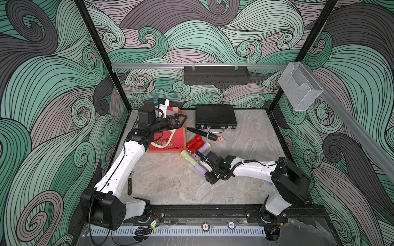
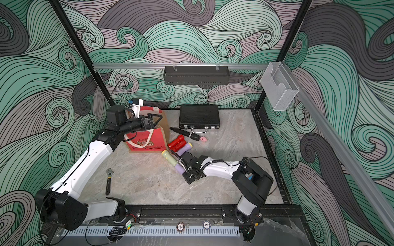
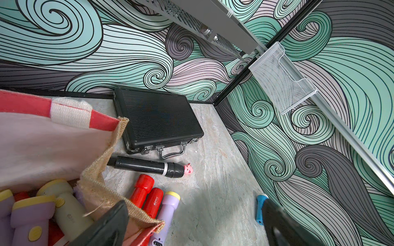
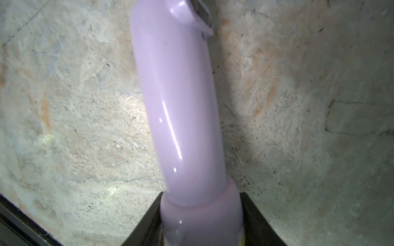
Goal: Put the flashlights into the tote bags
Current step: Pick up the flashlight from the center of the board.
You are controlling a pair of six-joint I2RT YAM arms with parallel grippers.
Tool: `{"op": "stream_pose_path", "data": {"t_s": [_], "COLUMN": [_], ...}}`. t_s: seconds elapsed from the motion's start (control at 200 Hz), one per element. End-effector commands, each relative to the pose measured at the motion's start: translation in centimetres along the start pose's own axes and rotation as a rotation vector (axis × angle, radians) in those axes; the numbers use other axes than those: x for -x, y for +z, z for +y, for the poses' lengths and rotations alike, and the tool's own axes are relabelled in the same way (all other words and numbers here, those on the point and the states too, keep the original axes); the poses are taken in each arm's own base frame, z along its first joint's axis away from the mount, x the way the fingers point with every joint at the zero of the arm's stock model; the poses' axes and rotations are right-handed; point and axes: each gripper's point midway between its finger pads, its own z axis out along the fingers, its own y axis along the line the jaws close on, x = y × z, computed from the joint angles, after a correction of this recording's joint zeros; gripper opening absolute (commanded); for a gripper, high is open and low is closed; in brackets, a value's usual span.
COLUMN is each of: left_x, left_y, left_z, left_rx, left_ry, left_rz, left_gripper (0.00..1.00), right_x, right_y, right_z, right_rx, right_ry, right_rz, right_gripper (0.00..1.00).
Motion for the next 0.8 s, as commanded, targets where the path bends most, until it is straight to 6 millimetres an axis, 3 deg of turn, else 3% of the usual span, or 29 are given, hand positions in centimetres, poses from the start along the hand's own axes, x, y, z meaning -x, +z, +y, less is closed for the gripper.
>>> {"op": "stream_pose_path", "data": {"t_s": [0.0,0.18,0.426,0.561,0.681,0.796], "left_x": [1.1,1.4,2.0,2.4,2.6,2.6], "left_y": [-1.0,-1.1,-1.2,-1.3,-1.3,-1.0], "left_z": [-1.3,-2.0,-4.1,-4.8,-5.3,-5.7], "left_rx": [-0.027,-0.056,-0.176,-0.214,-0.241,-0.281], "left_ry": [0.018,0.013,0.001,-0.004,-0.006,-0.024], "left_rz": [-0.032,-0.042,-0.052,-0.062,-0.069,-0.054], "left_gripper": [0.98,0.99,0.99,0.98,0.99,0.99], "right_x": [-0.4,0.4,3.3,3.9,3.9,4.8], "right_y": [-0.1,-1.8,-7.5,-9.9,-11.3,-14.2], "right_z": [-0.5,-0.7,-1.5,-2.8,-4.1,-4.9], "right_rx": [-0.025,-0.034,-0.036,-0.012,-0.024,-0.016], "right_ry": [-0.005,-0.007,0.028,0.093,0.133,0.160], "right_rz": [-0.012,-0.107,-0.401,-0.520,-0.577,-0.712], "right_gripper": [0.37,0.24,0.08,0.00,0.00,0.00]}}
